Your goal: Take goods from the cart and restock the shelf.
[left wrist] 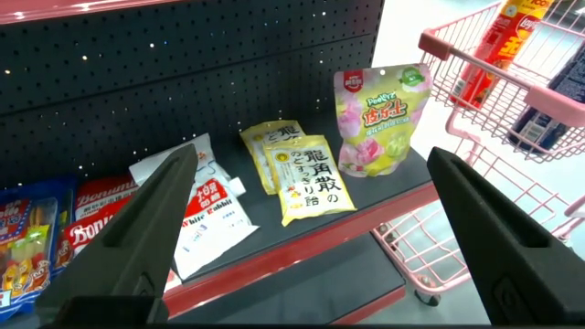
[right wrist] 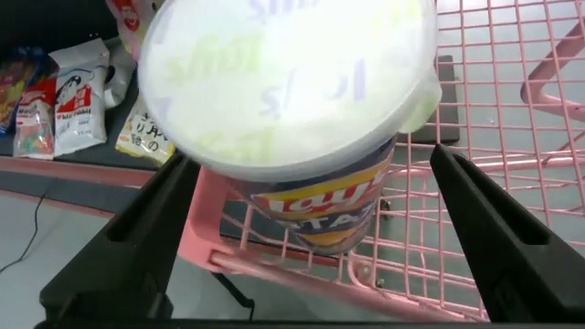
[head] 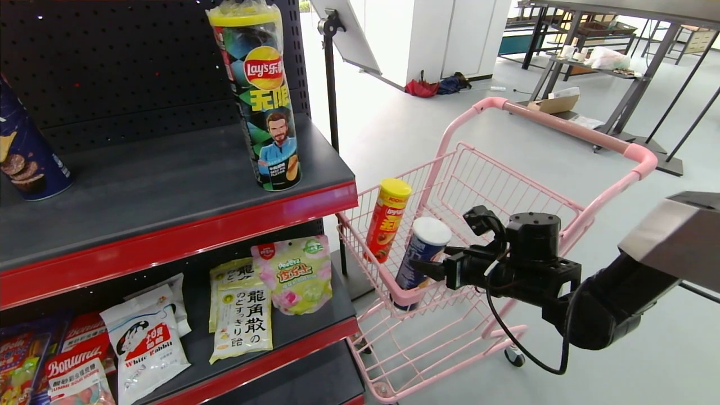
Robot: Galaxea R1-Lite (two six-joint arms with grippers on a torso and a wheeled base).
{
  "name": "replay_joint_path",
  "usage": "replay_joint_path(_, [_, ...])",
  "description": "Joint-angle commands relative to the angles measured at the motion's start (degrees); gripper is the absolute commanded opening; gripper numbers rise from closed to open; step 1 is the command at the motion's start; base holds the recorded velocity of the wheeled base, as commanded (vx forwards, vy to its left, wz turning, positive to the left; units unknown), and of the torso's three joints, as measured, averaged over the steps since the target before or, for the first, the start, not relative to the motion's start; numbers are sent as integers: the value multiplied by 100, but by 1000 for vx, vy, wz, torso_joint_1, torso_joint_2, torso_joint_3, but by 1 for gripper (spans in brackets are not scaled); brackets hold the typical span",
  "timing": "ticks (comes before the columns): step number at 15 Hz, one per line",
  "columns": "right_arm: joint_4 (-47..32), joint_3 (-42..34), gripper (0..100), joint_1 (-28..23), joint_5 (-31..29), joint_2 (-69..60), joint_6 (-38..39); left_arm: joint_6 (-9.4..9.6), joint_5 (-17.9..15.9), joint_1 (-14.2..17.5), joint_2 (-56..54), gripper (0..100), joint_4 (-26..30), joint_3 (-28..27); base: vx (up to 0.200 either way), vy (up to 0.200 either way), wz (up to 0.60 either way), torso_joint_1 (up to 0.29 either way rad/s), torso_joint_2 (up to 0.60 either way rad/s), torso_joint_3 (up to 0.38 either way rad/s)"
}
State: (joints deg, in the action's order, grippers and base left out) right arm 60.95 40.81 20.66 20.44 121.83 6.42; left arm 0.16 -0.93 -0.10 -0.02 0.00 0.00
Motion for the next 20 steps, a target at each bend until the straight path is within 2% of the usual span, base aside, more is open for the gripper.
replay_joint_path(1, [4, 260, 100, 17, 3, 271, -1, 2, -4, 1, 2, 100, 0, 0, 0, 0, 0, 0, 0, 0])
replay_joint_path(4, [4, 471, 100, 25, 3, 420, -1, 2, -4, 1, 2, 100, 0, 0, 0, 0, 0, 0, 0, 0])
replay_joint_path(5, [4, 489, 0, 34, 3, 429, -1, 2, -4, 1, 2, 100, 0, 0, 0, 0, 0, 0, 0, 0])
replay_joint_path(9, [4, 559, 0, 78, -5, 517, -1, 2, -4, 1, 2, 100, 0, 0, 0, 0, 0, 0, 0, 0])
replay_joint_path(11, [259, 568, 0, 122, -40, 499, -36, 2, -4, 1, 2, 100, 0, 0, 0, 0, 0, 0, 0, 0])
replay_joint_path(12, [435, 586, 0, 140, -172, 455, -45, 2, -4, 1, 2, 100, 0, 0, 0, 0, 0, 0, 0, 0])
replay_joint_path(14, [294, 665, 0, 236, -427, -81, -54, 2, -4, 1, 2, 100, 0, 0, 0, 0, 0, 0, 0, 0])
replay_joint_path(17, [-505, 779, 0, 219, -480, -1004, -238, 2, -4, 1, 2, 100, 0, 0, 0, 0, 0, 0, 0, 0])
replay_joint_path(18, [-1376, 999, 0, 175, -612, -1970, -511, 2, -4, 1, 2, 100, 0, 0, 0, 0, 0, 0, 0, 0])
replay_joint_path(20, [-2588, 1324, 0, 175, -911, -3157, -669, 2, -4, 1, 2, 100, 0, 0, 0, 0, 0, 0, 0, 0])
